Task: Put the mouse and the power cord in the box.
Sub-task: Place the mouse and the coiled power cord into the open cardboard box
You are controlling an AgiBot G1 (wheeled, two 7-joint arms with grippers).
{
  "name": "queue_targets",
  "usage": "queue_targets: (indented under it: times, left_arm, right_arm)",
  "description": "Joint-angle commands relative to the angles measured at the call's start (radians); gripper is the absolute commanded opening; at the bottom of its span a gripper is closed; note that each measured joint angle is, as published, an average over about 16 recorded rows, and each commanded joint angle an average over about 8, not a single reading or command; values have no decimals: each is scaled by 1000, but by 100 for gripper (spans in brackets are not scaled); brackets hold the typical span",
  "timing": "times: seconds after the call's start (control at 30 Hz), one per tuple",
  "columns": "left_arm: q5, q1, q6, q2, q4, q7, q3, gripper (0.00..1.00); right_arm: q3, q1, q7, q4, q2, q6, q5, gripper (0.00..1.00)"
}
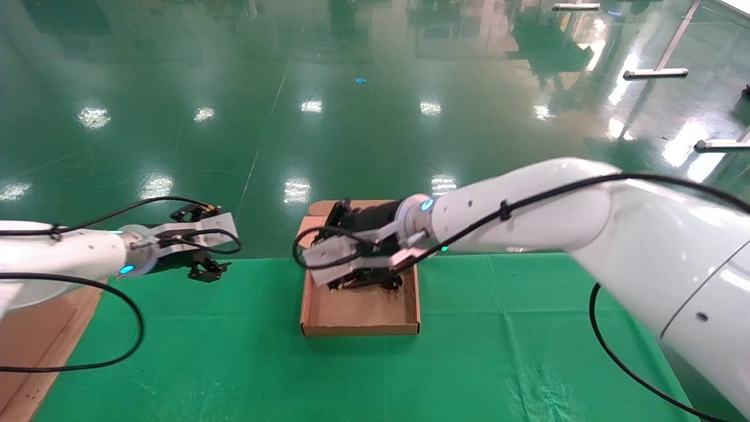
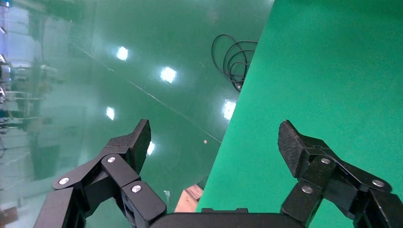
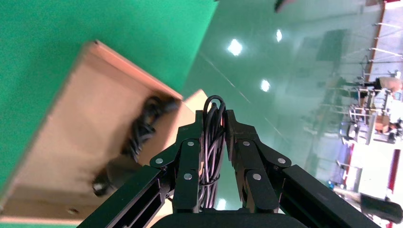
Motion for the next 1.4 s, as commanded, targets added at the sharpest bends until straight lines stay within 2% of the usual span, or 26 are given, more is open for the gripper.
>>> queue_targets:
  times: [0.03,0.2,0.27,0.93,1.1,1.4]
  left_arm:
    - [-14,-1,21,-21,7,19,-10,100]
    - [-46,2,44,-42,12,49,-31,100]
    - [-52,2,48,-46,14,54,-34,100]
    - [-46,4,44,-39,8,47,-31,100]
    - [-68,26,75,-59,-34,28,-57,100]
    - [-160,115,201,-143,-205,-62,-165,100]
  right_arm:
    - [-33,-14,20,23,0,21,7,22]
    - [-78,-35,45,47,0,39,9,85]
    - [-85,-41,50,54,0,44,11,100]
    - [-62,-41,49,49,8,27,20,100]
    - [2,-80,78,77,51,-19,56,100]
    - [174,-186,159,154,166,-142,158,100]
